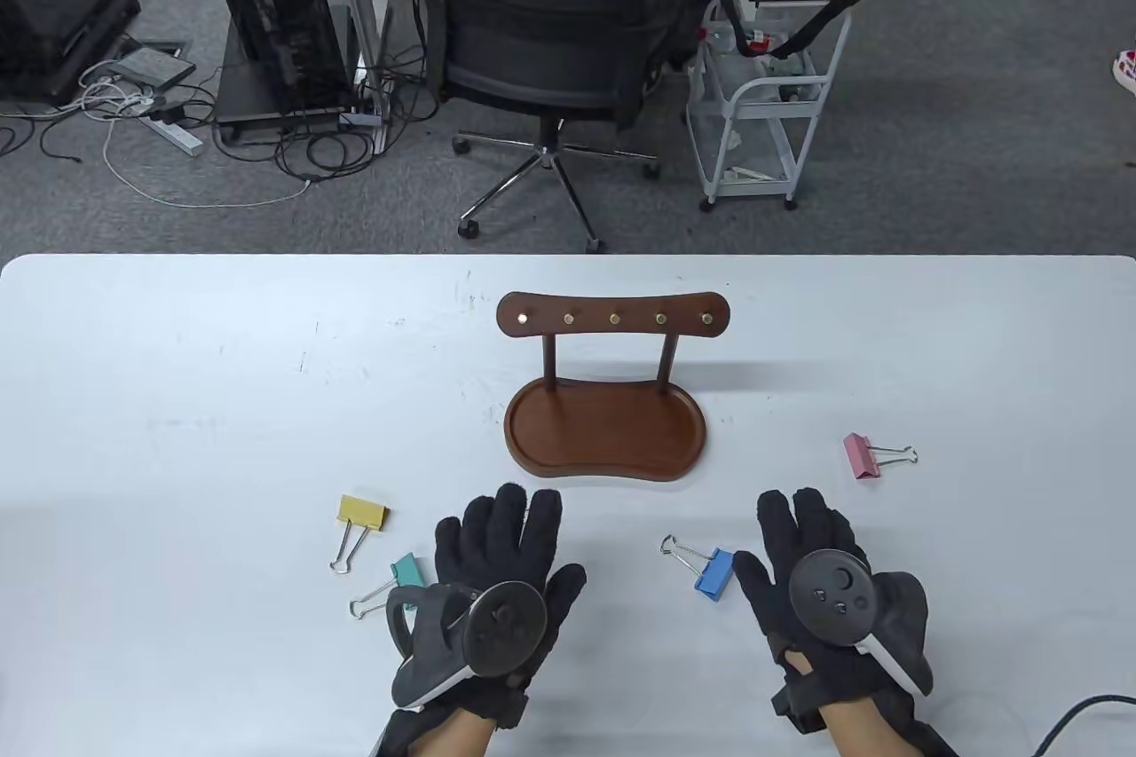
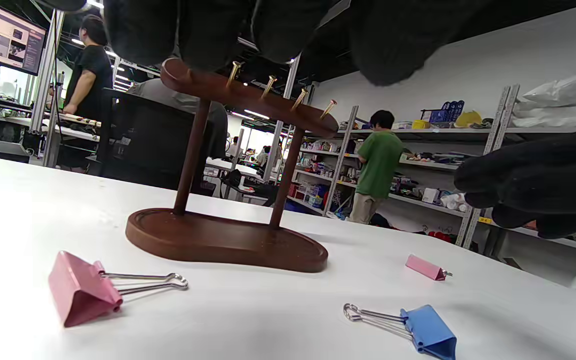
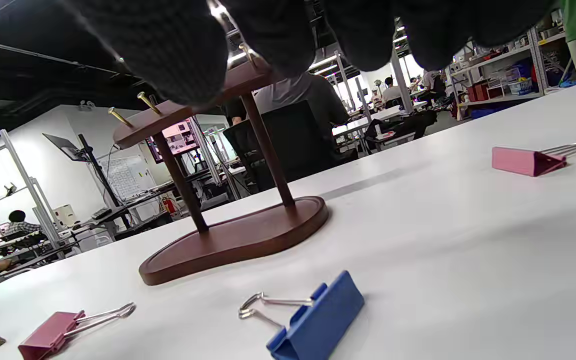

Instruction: Hook binder clip onto key rack

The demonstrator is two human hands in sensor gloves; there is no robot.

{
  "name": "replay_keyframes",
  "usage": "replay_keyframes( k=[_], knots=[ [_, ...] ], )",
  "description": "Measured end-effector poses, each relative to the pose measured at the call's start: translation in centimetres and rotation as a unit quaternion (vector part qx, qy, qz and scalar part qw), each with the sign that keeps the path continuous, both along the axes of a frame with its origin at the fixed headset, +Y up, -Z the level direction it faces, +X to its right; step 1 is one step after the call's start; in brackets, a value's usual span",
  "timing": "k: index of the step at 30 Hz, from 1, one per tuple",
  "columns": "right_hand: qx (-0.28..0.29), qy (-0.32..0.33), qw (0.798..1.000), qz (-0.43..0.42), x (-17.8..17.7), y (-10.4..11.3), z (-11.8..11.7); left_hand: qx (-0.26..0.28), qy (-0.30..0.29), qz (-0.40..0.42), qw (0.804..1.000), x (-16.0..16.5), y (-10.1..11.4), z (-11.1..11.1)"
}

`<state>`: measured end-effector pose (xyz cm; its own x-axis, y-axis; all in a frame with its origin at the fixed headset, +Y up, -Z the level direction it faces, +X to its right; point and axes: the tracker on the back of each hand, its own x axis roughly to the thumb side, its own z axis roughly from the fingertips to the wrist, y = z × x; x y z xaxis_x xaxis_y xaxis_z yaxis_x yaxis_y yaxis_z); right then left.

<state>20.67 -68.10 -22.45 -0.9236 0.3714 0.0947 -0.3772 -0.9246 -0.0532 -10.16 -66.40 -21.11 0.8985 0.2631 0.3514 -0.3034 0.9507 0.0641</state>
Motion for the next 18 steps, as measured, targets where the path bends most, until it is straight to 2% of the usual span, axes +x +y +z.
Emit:
replay_keyframes(
  k=[8,18],
  knots=[
    [-0.003,0.006,1.0,-0.002,-0.25,-0.32,-0.08,-0.001,0.001,0.0,1.0,-0.07,-0.26,-0.29],
    [-0.013,0.007,1.0,-0.008,-0.37,-0.52,-0.1,0.022,0.018,0.006,1.0,-0.47,-0.17,-0.81]
  ],
)
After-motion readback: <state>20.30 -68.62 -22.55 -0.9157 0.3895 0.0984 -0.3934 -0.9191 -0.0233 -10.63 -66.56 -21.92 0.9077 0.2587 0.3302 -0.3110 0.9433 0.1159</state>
